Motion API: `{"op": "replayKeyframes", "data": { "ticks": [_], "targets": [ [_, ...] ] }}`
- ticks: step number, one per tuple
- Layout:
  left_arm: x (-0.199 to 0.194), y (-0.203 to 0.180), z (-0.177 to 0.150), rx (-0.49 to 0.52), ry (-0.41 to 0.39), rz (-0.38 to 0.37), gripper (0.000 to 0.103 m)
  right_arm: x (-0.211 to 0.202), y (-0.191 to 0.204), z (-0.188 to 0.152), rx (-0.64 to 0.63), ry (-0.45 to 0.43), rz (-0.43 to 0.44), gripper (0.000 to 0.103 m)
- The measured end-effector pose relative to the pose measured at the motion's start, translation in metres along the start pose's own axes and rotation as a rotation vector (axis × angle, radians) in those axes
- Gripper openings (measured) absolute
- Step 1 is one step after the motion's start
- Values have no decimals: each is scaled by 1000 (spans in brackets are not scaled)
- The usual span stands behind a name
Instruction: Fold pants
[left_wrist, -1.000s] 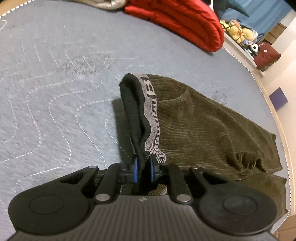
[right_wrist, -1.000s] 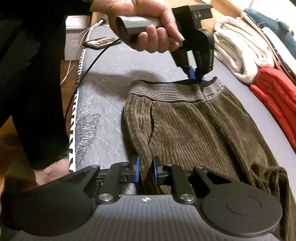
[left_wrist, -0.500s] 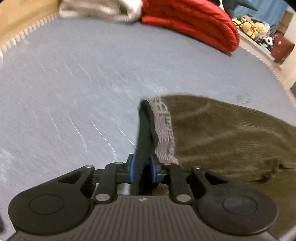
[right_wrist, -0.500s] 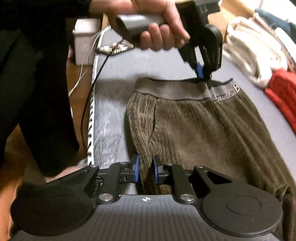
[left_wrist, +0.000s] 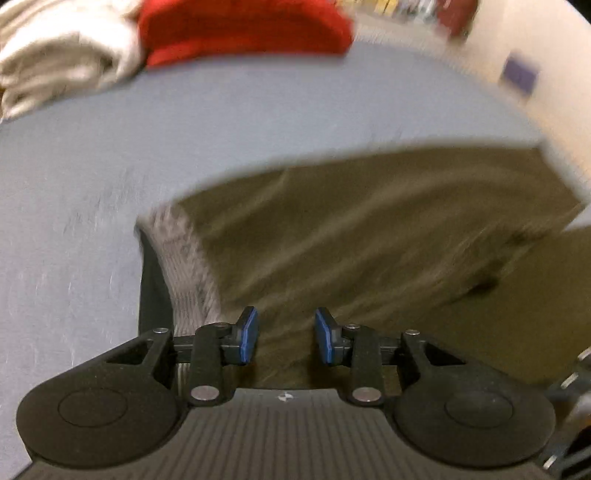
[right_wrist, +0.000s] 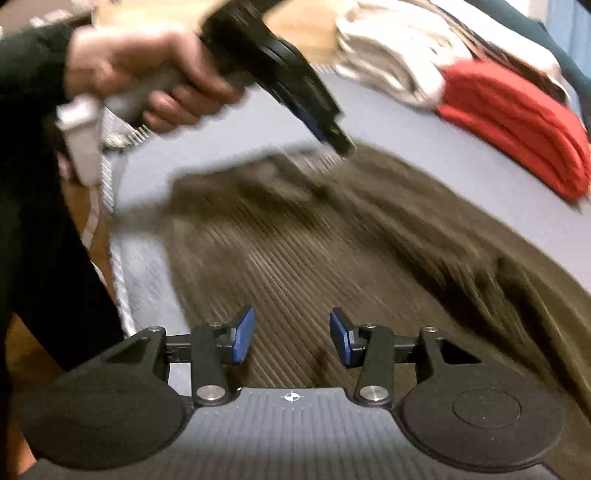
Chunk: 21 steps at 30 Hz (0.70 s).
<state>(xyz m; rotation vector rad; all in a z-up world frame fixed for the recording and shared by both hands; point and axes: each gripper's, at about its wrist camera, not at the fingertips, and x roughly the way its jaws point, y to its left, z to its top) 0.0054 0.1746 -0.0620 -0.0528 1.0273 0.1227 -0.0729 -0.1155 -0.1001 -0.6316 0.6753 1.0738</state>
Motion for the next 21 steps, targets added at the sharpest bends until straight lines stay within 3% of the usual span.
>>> {"op": "replayKeyframes", "data": {
  "ticks": [2, 4, 6, 9, 13, 17, 21],
  "targets": [
    [14, 8, 3, -41, 42, -5, 46, 9, -8, -15, 16, 96, -46, 53],
    [13, 17, 9, -103, 55, -28, 46, 2, -20, -22, 88, 89, -27, 60],
    [4, 24, 17, -165, 17, -26, 46, -6, -30, -27, 137, 101, -27, 60],
    [-9, 24, 28, -167, -64, 38, 46, -20, -39, -37, 158, 94, -70, 60],
    [-13, 22, 39, -202, -96, 0, 46, -46, -72, -55, 235, 53, -151, 60],
    [-15, 4, 45, -172, -115, 0, 47, -91, -135, -84, 415, -21, -326, 60],
    [-15, -4, 49, -184, -135, -16, 48, -152, -214, -139, 727, -86, -581, 62]
  ]
}}
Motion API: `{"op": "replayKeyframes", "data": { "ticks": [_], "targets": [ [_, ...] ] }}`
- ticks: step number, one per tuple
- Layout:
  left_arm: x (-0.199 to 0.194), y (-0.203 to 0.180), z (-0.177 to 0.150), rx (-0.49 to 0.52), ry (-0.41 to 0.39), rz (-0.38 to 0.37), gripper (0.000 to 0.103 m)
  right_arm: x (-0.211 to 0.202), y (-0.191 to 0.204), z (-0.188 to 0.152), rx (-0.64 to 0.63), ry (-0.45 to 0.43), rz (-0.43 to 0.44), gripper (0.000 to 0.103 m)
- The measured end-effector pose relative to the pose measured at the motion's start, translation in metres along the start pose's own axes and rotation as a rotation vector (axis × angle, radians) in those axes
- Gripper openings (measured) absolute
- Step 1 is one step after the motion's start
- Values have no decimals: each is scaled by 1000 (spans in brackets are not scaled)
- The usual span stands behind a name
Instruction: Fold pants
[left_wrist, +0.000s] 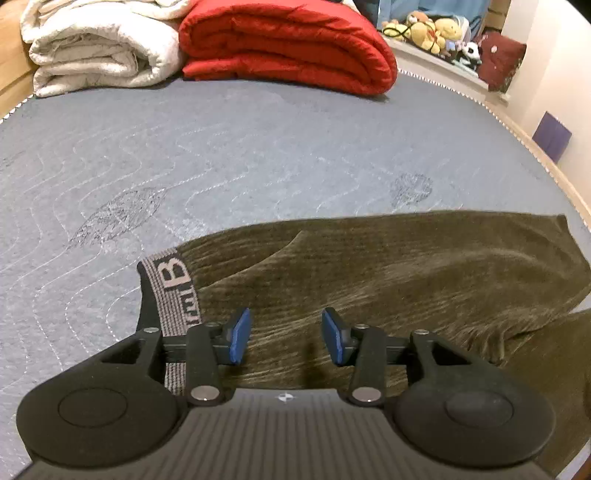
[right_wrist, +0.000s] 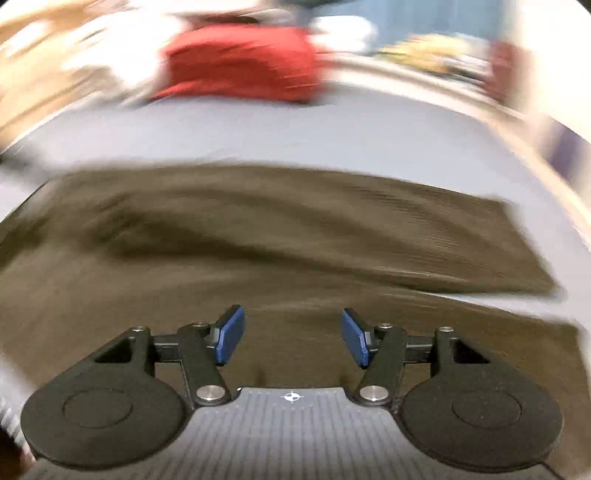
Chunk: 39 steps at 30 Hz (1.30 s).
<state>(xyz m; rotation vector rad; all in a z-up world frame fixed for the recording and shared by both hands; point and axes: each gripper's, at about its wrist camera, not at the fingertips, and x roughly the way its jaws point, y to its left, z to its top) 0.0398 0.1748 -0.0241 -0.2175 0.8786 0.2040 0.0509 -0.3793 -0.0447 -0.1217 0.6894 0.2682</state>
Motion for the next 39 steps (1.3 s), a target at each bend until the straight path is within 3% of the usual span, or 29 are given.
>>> {"op": "replayKeyframes", "data": {
  "ticks": [2, 5, 8, 11, 13, 18, 22, 26, 28, 31, 35, 37, 39],
  "targets": [
    [-2, 0, 3, -15, -8, -4, 48, -1, -64, -2, 227, 3, -113, 62],
    [-1, 7, 5, -53, -7, -12, 48, 0, -137, -22, 502, 44, -195, 62],
    [-3, 21, 9, -102, -10, -8, 48, 11, -172, -42, 616, 133, -245, 62],
    [-9, 43, 15, -169, -47, 15, 43, 18, -174, -50, 665, 181, -274, 62],
    [-9, 62, 18, -227, -62, 22, 37, 15, -164, -42, 659, 161, -220, 62],
    [9, 101, 21, -362, -47, 25, 37, -4, -120, -7, 524, 58, -140, 67],
    [24, 110, 28, -385, -63, 29, 37, -12, -97, 15, 470, 21, -64, 68],
    [41, 102, 40, -309, -102, 31, 45, -14, -74, 31, 428, 8, -6, 68],
    [52, 92, 44, -245, -104, 48, 59, -13, -65, 34, 400, 6, 5, 68],
    [74, 82, 46, -190, -87, 66, 59, -7, -56, 38, 366, 12, 20, 68],
    [97, 72, 53, -153, -61, 22, 61, -6, -49, 40, 350, 26, 34, 68],
    [108, 63, 58, -116, -45, 0, 71, -7, -47, 41, 344, 31, 38, 68],
    [120, 55, 60, -69, -14, -19, 75, -9, -46, 42, 340, 32, 39, 68]
  ]
}}
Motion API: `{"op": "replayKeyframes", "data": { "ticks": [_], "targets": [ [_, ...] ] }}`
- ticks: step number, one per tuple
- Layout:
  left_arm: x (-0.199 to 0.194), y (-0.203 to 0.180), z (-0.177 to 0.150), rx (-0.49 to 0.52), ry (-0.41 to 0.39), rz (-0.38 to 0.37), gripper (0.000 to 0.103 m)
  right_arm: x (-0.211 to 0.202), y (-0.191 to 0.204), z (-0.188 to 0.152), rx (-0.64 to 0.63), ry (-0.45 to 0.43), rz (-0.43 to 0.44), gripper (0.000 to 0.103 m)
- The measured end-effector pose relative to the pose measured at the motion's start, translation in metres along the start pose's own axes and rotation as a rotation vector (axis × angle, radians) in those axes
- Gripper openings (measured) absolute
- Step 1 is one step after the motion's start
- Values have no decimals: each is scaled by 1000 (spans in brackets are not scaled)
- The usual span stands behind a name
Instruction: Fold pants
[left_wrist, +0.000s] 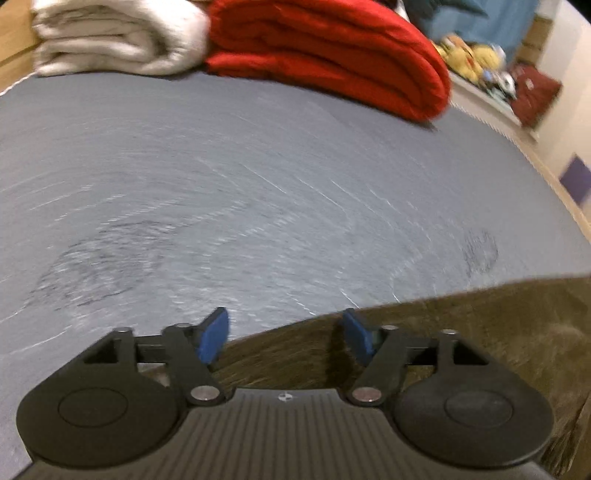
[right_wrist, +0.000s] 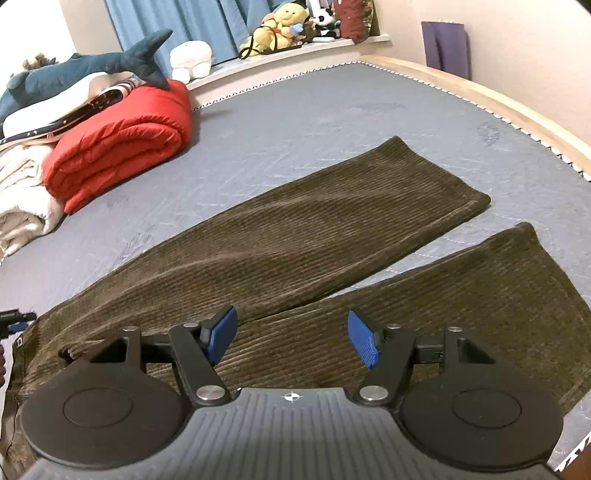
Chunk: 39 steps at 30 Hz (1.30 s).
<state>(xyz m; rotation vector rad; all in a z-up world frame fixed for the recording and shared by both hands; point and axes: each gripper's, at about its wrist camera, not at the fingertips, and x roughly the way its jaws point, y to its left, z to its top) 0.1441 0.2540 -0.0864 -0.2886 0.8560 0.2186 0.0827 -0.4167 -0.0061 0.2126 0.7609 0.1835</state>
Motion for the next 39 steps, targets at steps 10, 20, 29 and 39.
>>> {"op": "replayKeyframes", "data": {
  "ticks": [10, 20, 29, 39],
  "targets": [
    [13, -32, -6, 215, 1, -31, 9, -7, -5, 2, -1, -13, -18, 68],
    [-79, -65, -28, 424, -159, -50, 3, -25, 0, 12, 24, -64, -32, 68],
    [-212, -94, -124, 797, -194, -339, 2, -15, 0, 23, 180, -103, -3, 67],
    [-188, -97, -192, 1012, 71, -383, 4, 18, -29, 30, 353, -94, 25, 60]
  ]
}}
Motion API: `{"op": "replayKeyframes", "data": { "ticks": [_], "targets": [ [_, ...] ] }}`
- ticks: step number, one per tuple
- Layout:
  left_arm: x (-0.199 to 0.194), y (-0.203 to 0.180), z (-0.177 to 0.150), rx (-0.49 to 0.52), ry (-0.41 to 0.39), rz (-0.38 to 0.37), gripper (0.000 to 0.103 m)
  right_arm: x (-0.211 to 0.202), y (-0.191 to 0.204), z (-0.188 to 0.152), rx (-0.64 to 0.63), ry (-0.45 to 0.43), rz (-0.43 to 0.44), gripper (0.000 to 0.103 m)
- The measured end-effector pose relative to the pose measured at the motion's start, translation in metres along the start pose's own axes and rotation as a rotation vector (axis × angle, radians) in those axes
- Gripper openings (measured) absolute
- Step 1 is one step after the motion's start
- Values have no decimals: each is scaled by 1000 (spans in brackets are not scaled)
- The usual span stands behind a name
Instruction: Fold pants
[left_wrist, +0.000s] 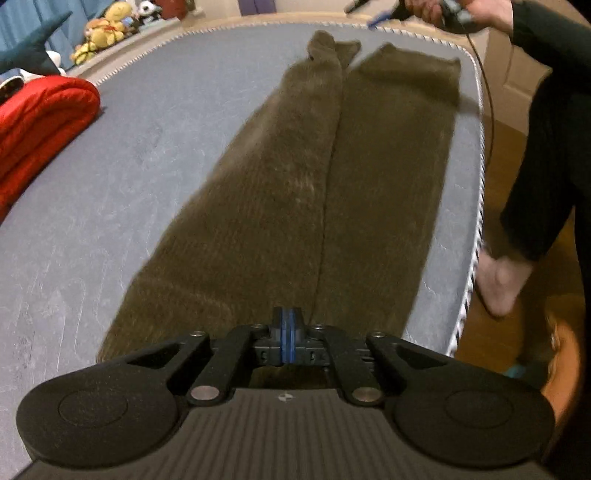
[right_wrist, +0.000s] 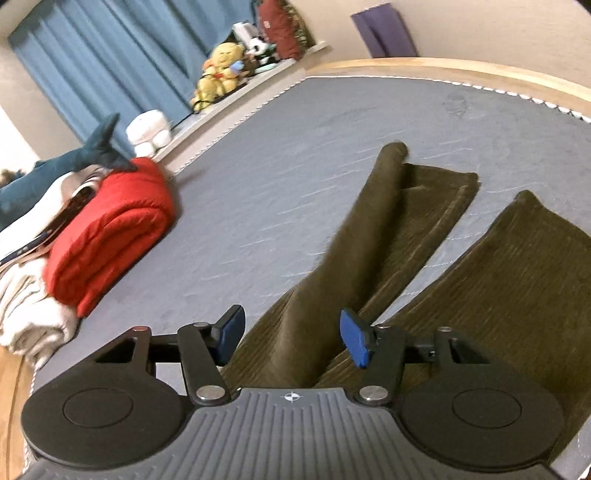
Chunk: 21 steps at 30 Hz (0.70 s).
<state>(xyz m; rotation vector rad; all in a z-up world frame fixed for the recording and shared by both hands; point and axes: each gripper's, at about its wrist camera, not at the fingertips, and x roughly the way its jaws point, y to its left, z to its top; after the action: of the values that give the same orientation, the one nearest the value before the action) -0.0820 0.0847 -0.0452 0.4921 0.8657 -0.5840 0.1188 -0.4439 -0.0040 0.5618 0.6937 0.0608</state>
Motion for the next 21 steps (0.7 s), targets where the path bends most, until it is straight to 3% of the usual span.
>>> {"op": "replayKeyframes", "data": {
  "ticks": [2, 5, 7, 8, 12, 17, 21],
  "targets": [
    [-1, 7, 12, -29, -62, -4, 14, 13, -11, 3, 25, 10, -25, 59],
    [-1, 1, 27, -6, -103, -2, 19, 30, -25, 6, 52, 15, -55, 57],
    [12, -4, 34, 27, -91, 11, 39, 41, -35, 8, 81, 13, -66, 50],
    [20, -7, 36, 44, -75, 16, 43, 47, -40, 9, 96, 12, -66, 48],
    [50, -22, 36, 96, -11, 6, 44, 72, -54, 12, 145, 26, -58, 46],
    [65, -20, 32, 99, 6, -36, 44, 104, -64, 14, 209, 46, 4, 46],
    [74, -24, 26, 127, 39, -16, 44, 128, -65, 10, 218, 74, -38, 46]
  ]
}}
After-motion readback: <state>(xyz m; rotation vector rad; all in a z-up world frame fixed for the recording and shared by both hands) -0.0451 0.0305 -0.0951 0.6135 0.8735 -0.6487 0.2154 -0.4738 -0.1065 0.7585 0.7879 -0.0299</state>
